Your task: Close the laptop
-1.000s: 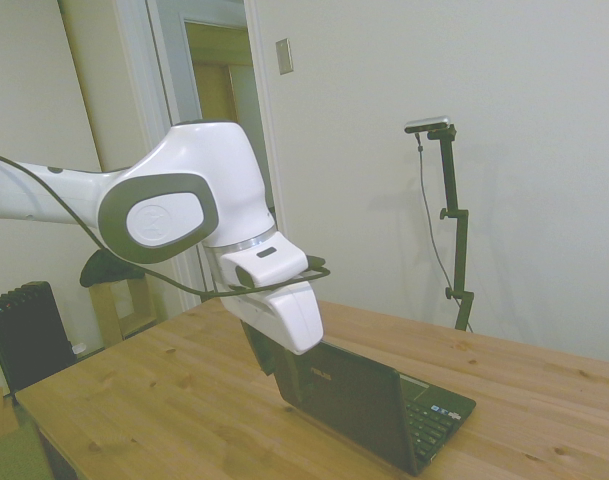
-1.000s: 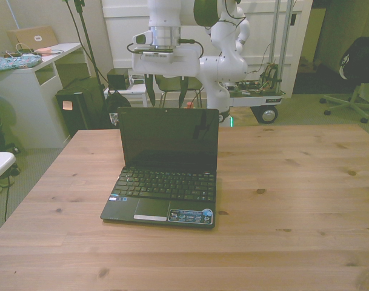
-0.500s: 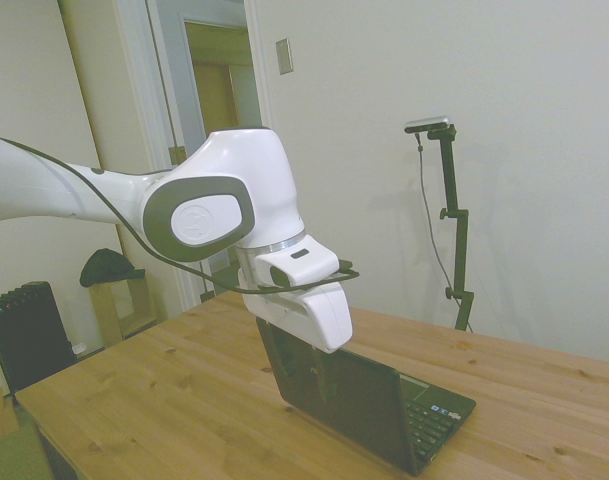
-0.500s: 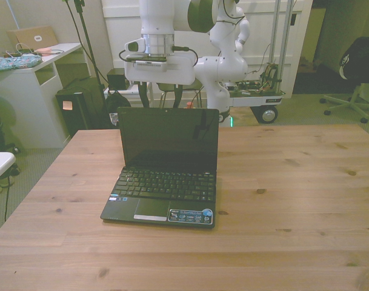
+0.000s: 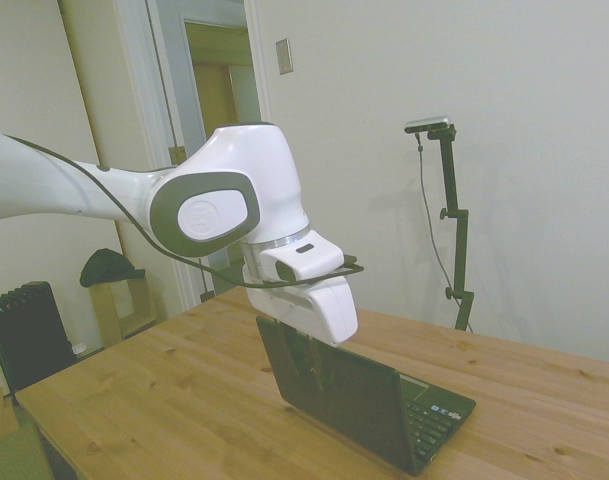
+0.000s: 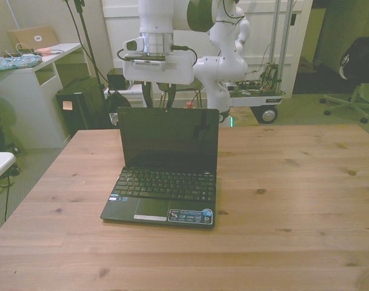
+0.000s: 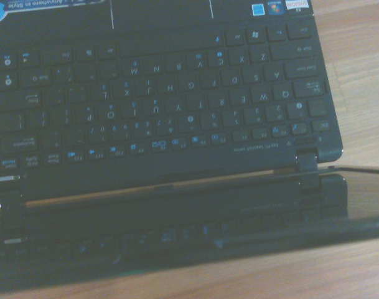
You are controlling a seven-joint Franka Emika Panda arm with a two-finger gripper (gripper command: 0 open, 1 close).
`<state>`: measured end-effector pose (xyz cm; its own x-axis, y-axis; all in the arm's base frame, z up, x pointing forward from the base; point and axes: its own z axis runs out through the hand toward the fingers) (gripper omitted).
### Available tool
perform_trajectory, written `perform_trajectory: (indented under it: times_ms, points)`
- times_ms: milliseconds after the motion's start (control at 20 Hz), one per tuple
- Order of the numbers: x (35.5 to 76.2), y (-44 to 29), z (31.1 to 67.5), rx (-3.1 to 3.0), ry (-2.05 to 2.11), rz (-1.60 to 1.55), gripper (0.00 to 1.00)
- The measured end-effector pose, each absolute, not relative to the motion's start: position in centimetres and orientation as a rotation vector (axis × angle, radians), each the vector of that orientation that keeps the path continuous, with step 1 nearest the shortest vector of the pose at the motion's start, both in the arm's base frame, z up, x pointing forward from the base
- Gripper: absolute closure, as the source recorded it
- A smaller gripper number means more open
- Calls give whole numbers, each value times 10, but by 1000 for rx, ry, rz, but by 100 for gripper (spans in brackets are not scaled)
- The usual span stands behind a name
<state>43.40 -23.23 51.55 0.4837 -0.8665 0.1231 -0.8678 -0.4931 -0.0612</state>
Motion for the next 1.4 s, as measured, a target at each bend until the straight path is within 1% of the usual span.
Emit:
perform_trajectory:
  times_ms: [600, 900, 1100, 1400]
  points:
    - [454, -229, 515, 2707, -1548, 217, 100]
    - [486, -235, 511, 2699, -1531, 201, 100]
    - [511, -251, 505, 2675, -1547, 198, 100]
    - [558, -288, 478, 2622, -1578, 179, 100]
